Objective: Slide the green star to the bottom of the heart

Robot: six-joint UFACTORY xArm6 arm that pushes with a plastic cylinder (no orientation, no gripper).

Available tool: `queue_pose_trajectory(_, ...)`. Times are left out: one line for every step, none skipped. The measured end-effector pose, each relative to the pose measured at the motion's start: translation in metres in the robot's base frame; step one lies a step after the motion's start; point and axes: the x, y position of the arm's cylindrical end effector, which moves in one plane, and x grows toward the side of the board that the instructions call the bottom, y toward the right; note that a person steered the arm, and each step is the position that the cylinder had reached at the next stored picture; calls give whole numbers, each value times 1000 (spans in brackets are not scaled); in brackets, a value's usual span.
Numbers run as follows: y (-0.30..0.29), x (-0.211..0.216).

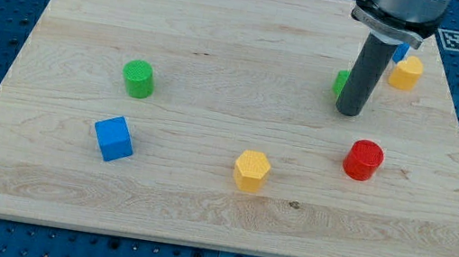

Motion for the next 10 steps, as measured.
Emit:
queue_pose_trajectory(-36, 0)
queue_pose_trajectory(-47, -17)
queue_pose_trajectory(-42, -42)
queue_pose_trajectory(-11, -34)
queue_pose_trajectory(28, -28)
queue_pose_trajectory(52, -28)
queue_pose_trajectory(62, -28)
queue_pose_trajectory(52, -29)
queue_pose_trajectory(49, -29)
queue_pose_trajectory(42, -31)
